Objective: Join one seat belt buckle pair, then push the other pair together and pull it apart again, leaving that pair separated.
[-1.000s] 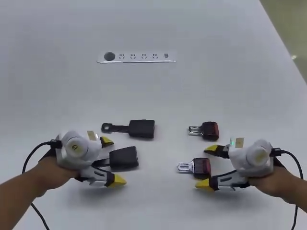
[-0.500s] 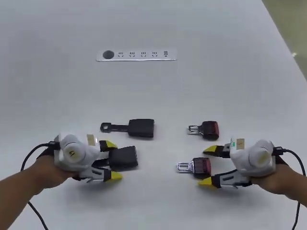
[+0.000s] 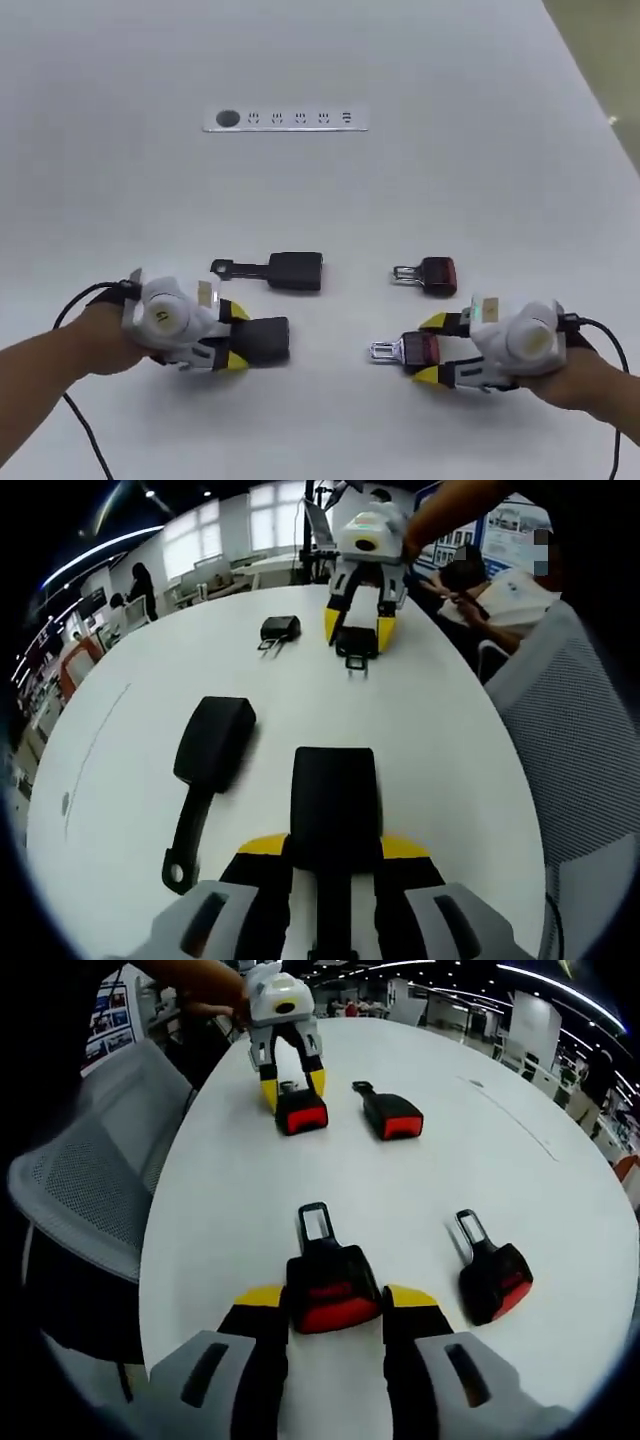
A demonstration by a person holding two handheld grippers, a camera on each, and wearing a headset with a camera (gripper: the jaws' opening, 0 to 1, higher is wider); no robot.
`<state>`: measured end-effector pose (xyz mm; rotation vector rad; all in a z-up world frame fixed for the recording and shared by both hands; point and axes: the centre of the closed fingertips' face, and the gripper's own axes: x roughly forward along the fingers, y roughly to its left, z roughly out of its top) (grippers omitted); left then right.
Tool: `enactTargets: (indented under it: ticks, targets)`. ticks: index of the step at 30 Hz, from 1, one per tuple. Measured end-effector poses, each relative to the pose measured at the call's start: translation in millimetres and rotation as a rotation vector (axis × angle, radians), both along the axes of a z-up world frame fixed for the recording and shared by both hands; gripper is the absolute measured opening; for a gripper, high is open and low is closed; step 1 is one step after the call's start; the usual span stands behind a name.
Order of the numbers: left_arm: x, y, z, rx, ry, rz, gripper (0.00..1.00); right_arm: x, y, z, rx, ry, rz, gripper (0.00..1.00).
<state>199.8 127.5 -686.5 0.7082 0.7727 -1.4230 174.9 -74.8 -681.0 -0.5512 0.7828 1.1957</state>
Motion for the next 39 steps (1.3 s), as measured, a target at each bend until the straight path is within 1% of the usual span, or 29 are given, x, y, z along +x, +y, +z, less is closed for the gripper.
enactTargets:
  ticks: [2, 7, 13, 18, 21, 25, 27, 30, 32, 35, 38, 39]
  targets:
    - [-0.6, 0.4, -0.2, 0.02, 0.0, -0.032, 0.32, 0.6, -0.8, -1.1, -0.003, 0.0, -0.002, 0.34]
    - [-4.9, -3.5, 1.4, 0.047, 0.0, -0.068, 0.32, 0.8, -2.7, -2.1, -0.014, -0.001, 0.0, 0.34]
    - [-5.7, -1.7, -1.7, 0.059, 0.002, -0.069, 0.32, 1.3, -4.8, -6.4, -0.021, 0.0, 0.001, 0.34]
    - [-5.5, -0.7, -4.6, 0.066, 0.003, -0.064, 0.32, 4.0, -1.6, -11.2, -0.016, -0.004, -0.004, 0.34]
    - [-6.1, -0.5, -4.6, 0.067, 0.003, -0.062, 0.32, 5.8, 4.1, -13.1, -0.008, -0.001, -0.006, 0.34]
    - [-6.8, -0.5, -5.3, 0.069, 0.008, -0.052, 0.32, 1.6, 18.9, -14.8, 0.014, 0.001, 0.005, 0.33]
    - [-6.9, -0.1, -6.0, 0.07, 0.009, -0.047, 0.32, 4.4, 23.7, -17.1, 0.016, -0.003, 0.008, 0.33]
    - [-7.1, 0.1, -6.0, 0.072, 0.01, -0.042, 0.32, 2.9, 32.8, -14.5, 0.026, 0.002, 0.002, 0.33]
    - [-7.7, -0.3, -6.1, 0.074, 0.012, -0.036, 0.32, 3.7, 39.3, -12.3, 0.048, 0.023, -0.017, 0.33]
    - [-7.6, 0.3, -7.0, 0.076, 0.013, -0.028, 0.32, 6.1, 47.7, -11.6, 0.063, 0.029, -0.03, 0.33]
    - [-7.7, 0.1, -7.4, 0.076, 0.013, -0.023, 0.32, 6.6, 54.2, -10.2, 0.061, 0.021, -0.028, 0.33]
    - [-7.5, 0.2, -7.3, 0.075, 0.013, -0.023, 0.32, 7.5, 57.0, -9.1, 0.069, 0.03, -0.038, 0.33]
